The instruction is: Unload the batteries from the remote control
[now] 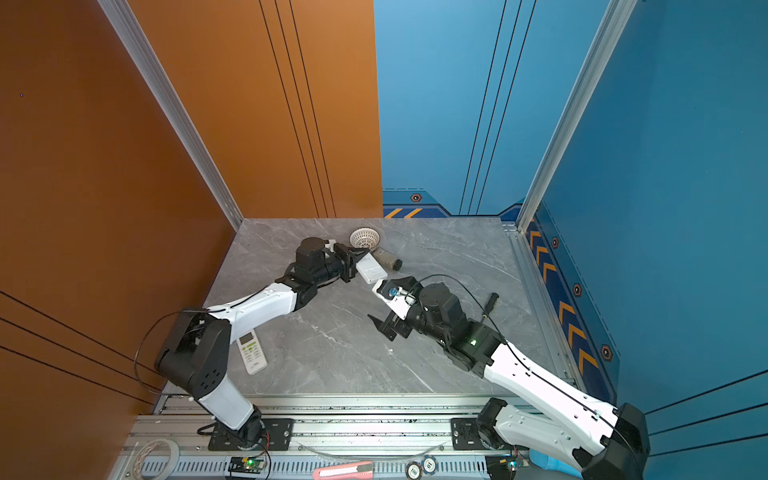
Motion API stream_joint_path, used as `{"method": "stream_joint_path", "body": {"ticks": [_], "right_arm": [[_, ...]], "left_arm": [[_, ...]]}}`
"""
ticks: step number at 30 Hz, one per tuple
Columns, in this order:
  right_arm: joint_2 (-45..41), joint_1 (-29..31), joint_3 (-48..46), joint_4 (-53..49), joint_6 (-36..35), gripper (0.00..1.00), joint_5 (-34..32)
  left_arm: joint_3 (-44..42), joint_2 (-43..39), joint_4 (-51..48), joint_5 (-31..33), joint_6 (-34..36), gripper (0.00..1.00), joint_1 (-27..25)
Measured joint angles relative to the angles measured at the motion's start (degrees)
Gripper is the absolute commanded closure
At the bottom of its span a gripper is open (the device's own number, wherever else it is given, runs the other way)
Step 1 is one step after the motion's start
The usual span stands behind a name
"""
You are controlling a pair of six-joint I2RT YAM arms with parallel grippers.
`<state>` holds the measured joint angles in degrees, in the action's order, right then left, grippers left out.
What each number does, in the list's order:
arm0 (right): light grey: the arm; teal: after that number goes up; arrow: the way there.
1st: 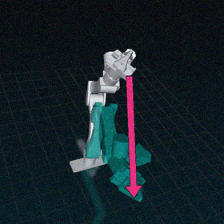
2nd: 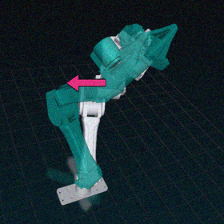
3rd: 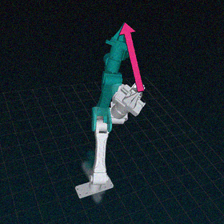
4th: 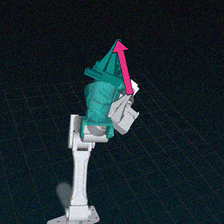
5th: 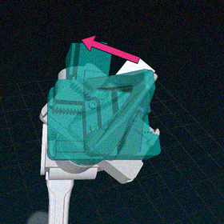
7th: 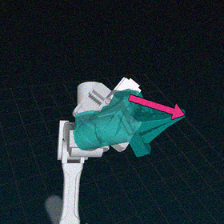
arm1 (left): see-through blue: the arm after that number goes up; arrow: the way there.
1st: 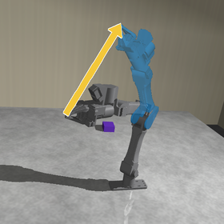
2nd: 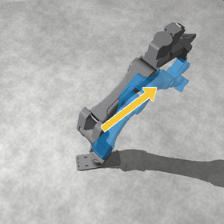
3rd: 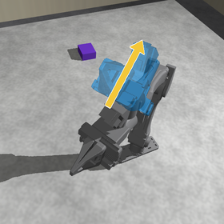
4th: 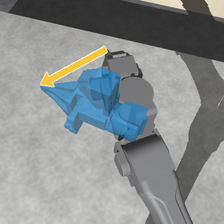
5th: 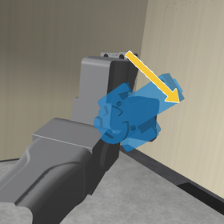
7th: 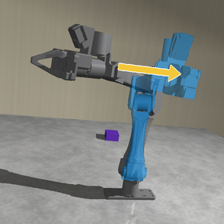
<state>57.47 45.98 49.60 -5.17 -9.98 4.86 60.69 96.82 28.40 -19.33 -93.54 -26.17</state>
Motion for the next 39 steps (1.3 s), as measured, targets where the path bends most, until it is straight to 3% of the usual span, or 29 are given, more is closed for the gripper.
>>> {"method": "stream_joint_path", "body": {"ticks": [3, 8, 11, 13, 17, 23, 39], "right_arm": [[2.84, -5.46, 3.58, 0.87, 19.87, 0.01, -1.18], [11.37, -17.88, 5.68, 7.74, 54.90, 0.09, 3.80], [14.64, -17.86, 2.67, 13.66, 68.96, 0.14, 5.90], [16.52, -16.83, 2.21, 15.34, 74.27, 0.16, 7.19], [18.14, -15.34, 1.27, 20.24, 81.35, 0.23, 9.11], [20.85, -14.56, 1.05, 25.33, 86.14, 0.32, 10.23], [25.05, -11.47, 0.66, 27.15, 88.80, 0.47, 10.99]], "left_arm": [[-0.61, 2.32, 5.14, 2.34, 0.26, 1.00, -0.02], [-3.45, 3.52, 12.76, 6.12, 1.09, 1.00, -0.02], [-4.55, 3.72, 16.59, 7.56, 1.22, 1.00, -0.09], [-5.27, 3.74, 18.69, 8.35, 1.44, 1.00, -0.13], [-6.32, 3.74, 21.49, 9.11, 2.10, 1.00, -0.13], [-7.13, 3.74, 22.91, 9.40, 2.69, 1.00, -0.22], [-8.31, 3.74, 24.81, 10.16, 3.93, 1.00, -0.90]]}}
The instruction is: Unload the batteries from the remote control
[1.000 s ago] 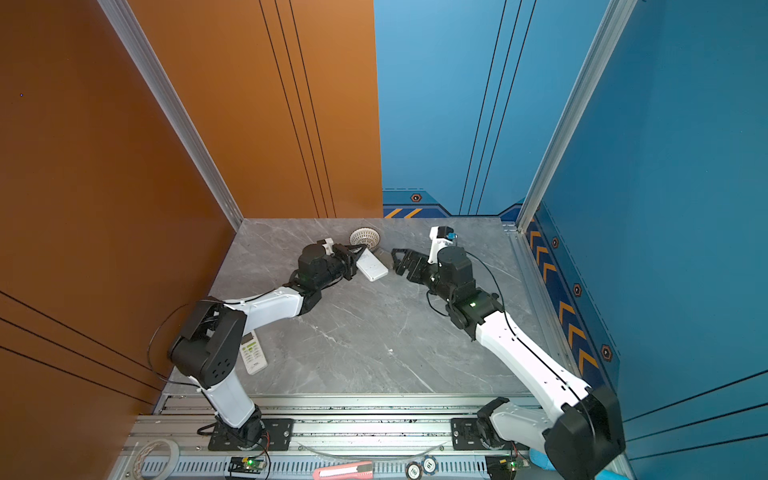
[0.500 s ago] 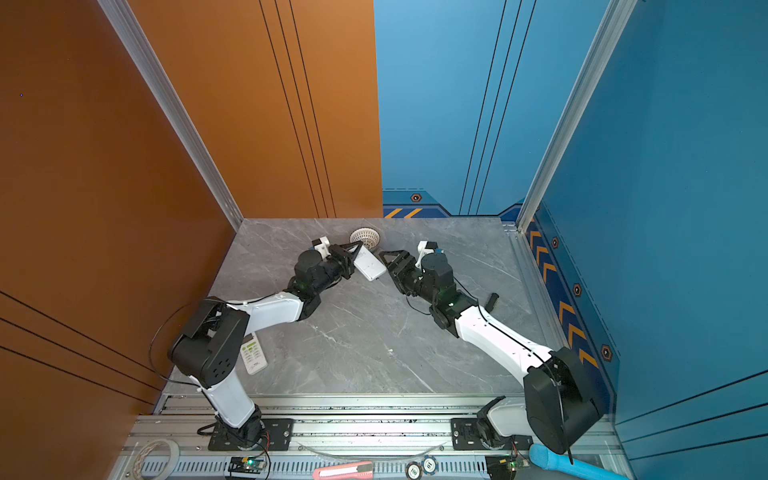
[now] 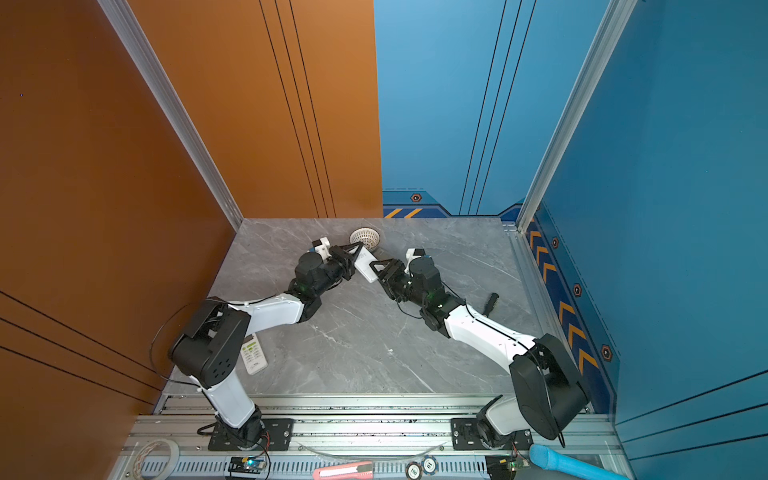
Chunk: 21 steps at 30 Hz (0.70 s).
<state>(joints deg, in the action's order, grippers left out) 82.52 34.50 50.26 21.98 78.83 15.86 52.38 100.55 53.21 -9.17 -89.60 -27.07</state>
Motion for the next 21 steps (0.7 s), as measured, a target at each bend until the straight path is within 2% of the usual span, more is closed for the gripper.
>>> {"method": "stream_joint_path", "body": {"ticks": [17, 21], "right_arm": [[0.00, 0.35, -3.80, 1.68, 2.10, 0.58, -1.57], [0.00, 0.46, -4.68, 2.38, 2.64, 0.65, -2.21]], "left_arm": [[-0.96, -0.02, 0.22, -0.04, 4.74, 1.00, -0.74], [-0.96, -0.02, 0.42, -0.04, 5.66, 1.00, -0.74]]}}
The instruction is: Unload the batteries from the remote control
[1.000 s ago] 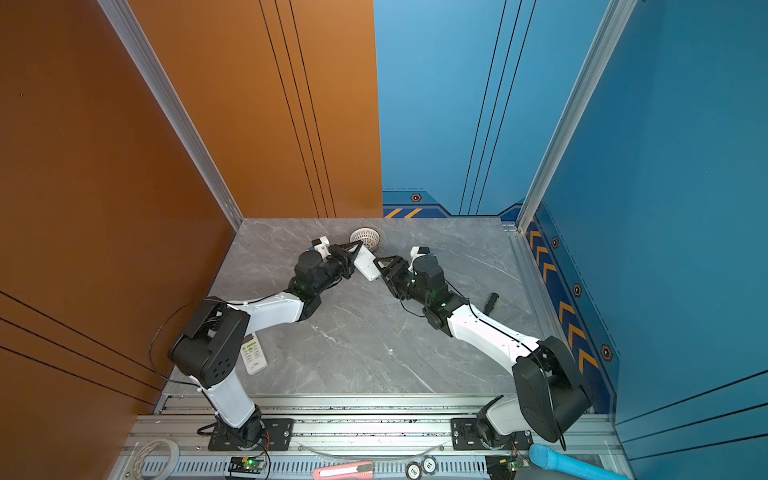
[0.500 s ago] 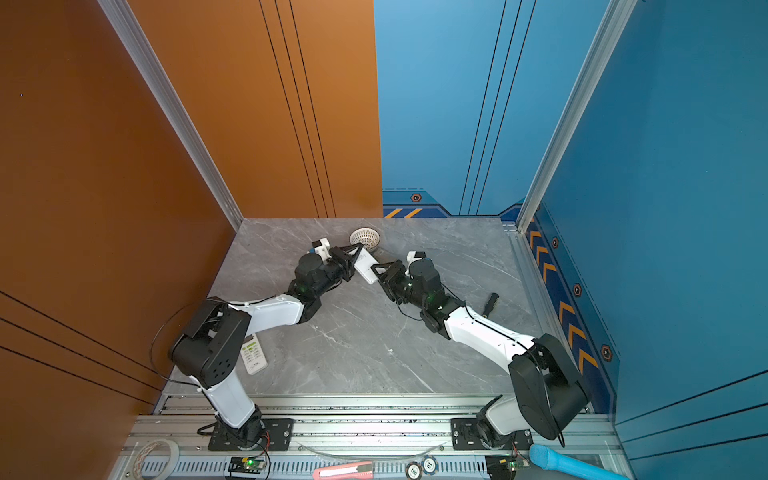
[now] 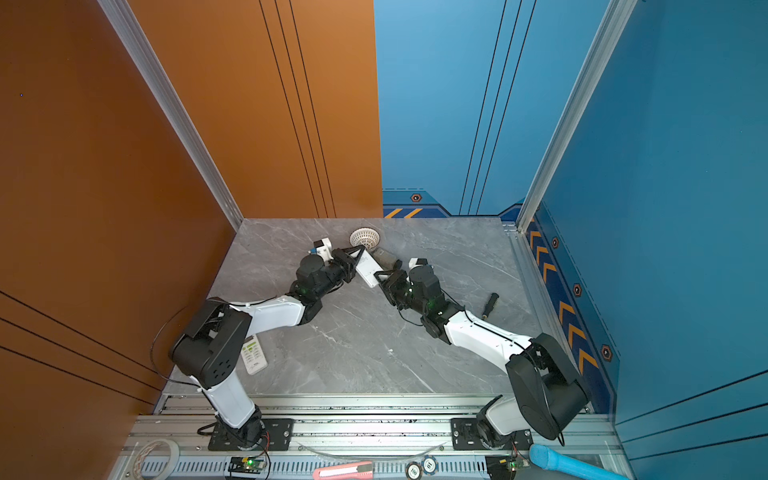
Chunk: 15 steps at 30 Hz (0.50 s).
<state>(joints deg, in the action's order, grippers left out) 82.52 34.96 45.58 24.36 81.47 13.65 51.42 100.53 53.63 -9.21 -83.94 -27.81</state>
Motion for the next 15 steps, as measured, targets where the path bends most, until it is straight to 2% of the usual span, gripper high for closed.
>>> {"method": "stream_joint_path", "body": {"ticks": [5, 15], "right_arm": [[-0.02, 0.37, -0.61, 1.22, 0.52, 0.73, -0.39], [-0.94, 1.05, -1.66, 2.21, 0.96, 0.73, -1.53]], "left_arm": [[0.00, 0.00, 0.17, 0.00, 0.55, 1.00, 0.00], [-0.04, -0.02, 0.26, -0.07, 0.57, 1.00, 0.39]]}}
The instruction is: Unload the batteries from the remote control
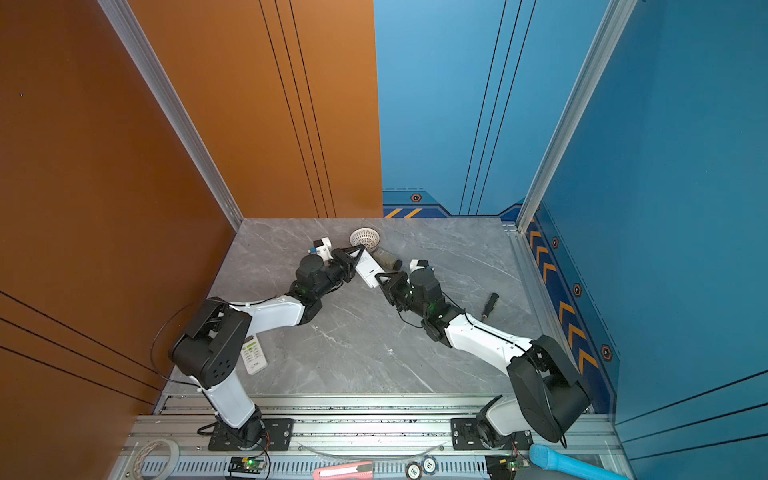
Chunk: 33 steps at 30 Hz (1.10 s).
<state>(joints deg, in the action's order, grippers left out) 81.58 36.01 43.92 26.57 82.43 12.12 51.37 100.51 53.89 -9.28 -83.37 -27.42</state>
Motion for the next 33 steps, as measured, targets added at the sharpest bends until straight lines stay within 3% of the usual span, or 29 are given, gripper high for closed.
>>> {"method": "stream_joint_path", "body": {"ticks": [13, 27, 33], "right_arm": [[-2.64, 0.11, -0.57, -3.23, -0.07, 0.67, -0.13], [-4.07, 0.11, -0.76, -3.56, -0.09, 0.73, 0.72], [-4.63, 0.11, -0.76, -3.58, -0.39, 0.80, 1.22]], "left_arm": [[-1.11, 0.00, 1.18, 0.11, 0.68, 1.00, 0.04], [-1.75, 0.00, 0.79, 0.26, 1.55, 1.00, 0.04], [-1.81, 0.00, 0.72, 0.28, 1.97, 1.00, 0.04]]}}
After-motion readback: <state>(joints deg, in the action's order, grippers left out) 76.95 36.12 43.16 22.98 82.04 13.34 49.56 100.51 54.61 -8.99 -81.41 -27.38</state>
